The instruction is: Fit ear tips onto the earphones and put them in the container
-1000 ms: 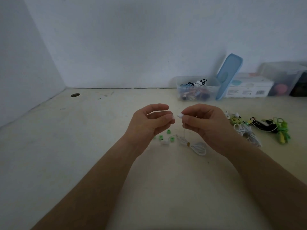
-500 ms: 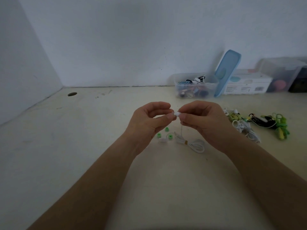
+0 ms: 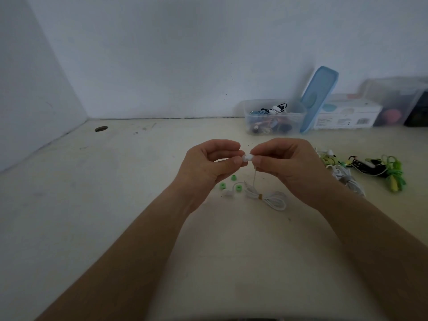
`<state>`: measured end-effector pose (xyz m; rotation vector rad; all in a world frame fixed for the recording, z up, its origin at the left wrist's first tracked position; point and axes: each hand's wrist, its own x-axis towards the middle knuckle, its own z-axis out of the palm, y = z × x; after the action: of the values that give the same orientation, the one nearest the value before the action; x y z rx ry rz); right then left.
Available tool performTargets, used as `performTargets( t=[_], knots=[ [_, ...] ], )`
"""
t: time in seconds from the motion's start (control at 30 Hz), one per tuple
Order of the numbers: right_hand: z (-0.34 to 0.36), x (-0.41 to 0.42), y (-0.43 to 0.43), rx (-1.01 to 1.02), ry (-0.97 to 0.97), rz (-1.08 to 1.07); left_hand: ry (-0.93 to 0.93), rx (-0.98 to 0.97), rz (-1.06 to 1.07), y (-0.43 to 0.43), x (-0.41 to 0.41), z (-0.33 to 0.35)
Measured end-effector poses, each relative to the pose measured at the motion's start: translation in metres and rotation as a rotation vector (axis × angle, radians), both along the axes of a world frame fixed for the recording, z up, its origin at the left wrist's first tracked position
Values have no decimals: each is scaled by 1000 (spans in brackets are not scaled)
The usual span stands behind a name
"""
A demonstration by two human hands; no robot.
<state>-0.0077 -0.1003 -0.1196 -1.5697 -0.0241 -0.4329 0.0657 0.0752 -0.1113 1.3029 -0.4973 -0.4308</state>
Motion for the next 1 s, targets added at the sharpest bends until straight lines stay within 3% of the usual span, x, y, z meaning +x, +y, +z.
performTargets(
  t=[0.37, 0.77, 1.0],
  knots=[
    [1, -2, -1, -9, -25, 94, 11, -6, -56, -1, 0, -2],
    [1, -3, -3, -149, -47, 62, 74, -4, -81, -1, 1, -3],
    [1, -3, -5, -73, -44, 110, 81, -18, -100, 0, 0, -2]
  ],
)
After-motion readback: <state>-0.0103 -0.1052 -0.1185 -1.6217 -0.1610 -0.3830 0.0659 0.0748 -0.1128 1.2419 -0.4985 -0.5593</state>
